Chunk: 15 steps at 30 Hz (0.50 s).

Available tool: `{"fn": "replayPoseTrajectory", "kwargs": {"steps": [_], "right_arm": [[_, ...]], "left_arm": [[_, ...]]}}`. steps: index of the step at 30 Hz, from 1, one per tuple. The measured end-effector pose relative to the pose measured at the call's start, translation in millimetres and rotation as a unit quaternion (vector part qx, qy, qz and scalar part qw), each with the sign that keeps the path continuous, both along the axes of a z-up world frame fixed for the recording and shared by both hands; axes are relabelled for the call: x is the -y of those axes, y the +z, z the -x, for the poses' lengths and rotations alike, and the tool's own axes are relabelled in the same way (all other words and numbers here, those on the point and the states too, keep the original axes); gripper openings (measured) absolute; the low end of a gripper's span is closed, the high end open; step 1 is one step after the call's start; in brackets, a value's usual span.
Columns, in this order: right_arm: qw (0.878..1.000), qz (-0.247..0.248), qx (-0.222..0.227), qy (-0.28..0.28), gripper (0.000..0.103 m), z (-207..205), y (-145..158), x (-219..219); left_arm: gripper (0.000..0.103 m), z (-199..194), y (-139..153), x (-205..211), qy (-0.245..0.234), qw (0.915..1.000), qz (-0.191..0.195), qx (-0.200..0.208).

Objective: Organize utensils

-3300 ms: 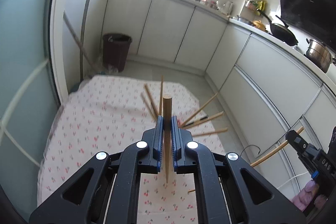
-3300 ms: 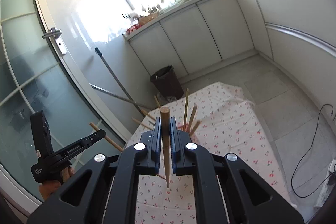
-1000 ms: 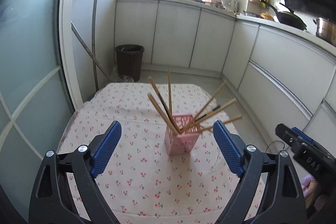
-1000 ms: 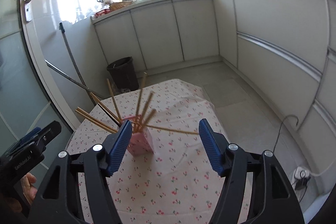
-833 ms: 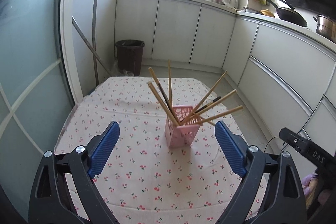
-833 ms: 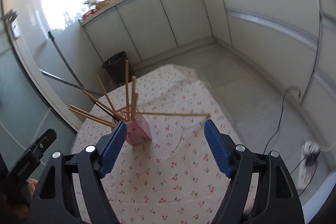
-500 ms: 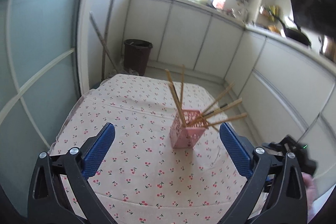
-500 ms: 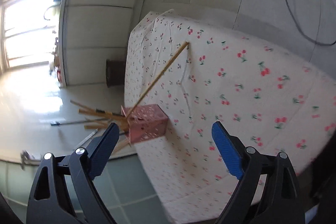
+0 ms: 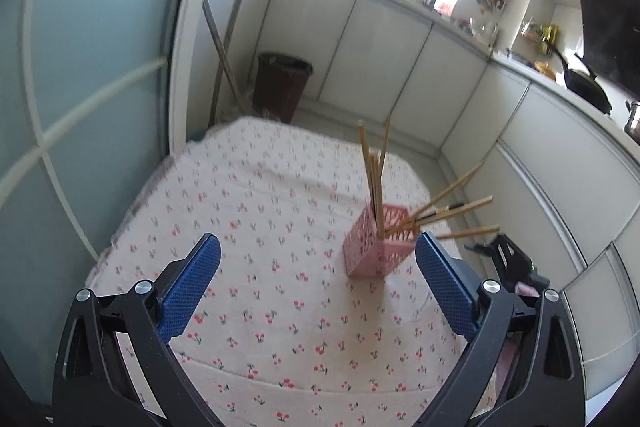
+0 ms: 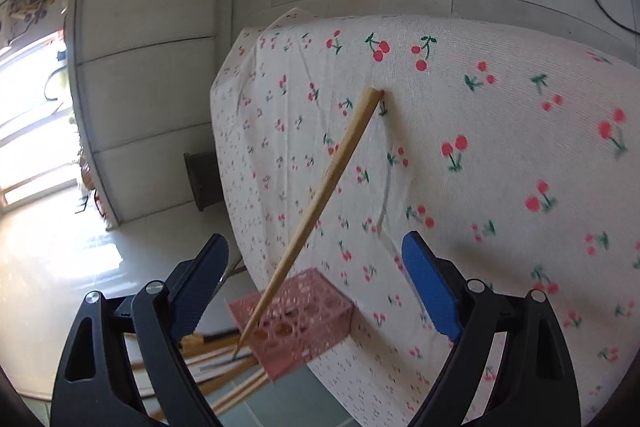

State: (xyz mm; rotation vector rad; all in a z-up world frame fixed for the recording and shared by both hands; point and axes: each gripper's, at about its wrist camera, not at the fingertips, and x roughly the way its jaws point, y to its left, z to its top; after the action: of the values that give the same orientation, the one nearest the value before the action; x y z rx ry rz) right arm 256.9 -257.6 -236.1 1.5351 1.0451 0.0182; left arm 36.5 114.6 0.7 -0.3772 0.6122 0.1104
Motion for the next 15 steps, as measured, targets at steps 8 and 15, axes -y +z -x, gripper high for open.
{"fn": "replayPoseTrajectory", "kwargs": {"steps": [8,15], "right_arm": [[1.0,-0.003,-0.019,-0.008,0.013,-32,-31,9],[0.998,0.03,0.04,-0.026,0.01,-24,12,33]], "left_arm": [[0.091,-18,-23,10,-0.016,0.9989,-0.004,-0.043],[0.09,-20,-24,4,-0.013,0.9987,0.009,-0.048]]}}
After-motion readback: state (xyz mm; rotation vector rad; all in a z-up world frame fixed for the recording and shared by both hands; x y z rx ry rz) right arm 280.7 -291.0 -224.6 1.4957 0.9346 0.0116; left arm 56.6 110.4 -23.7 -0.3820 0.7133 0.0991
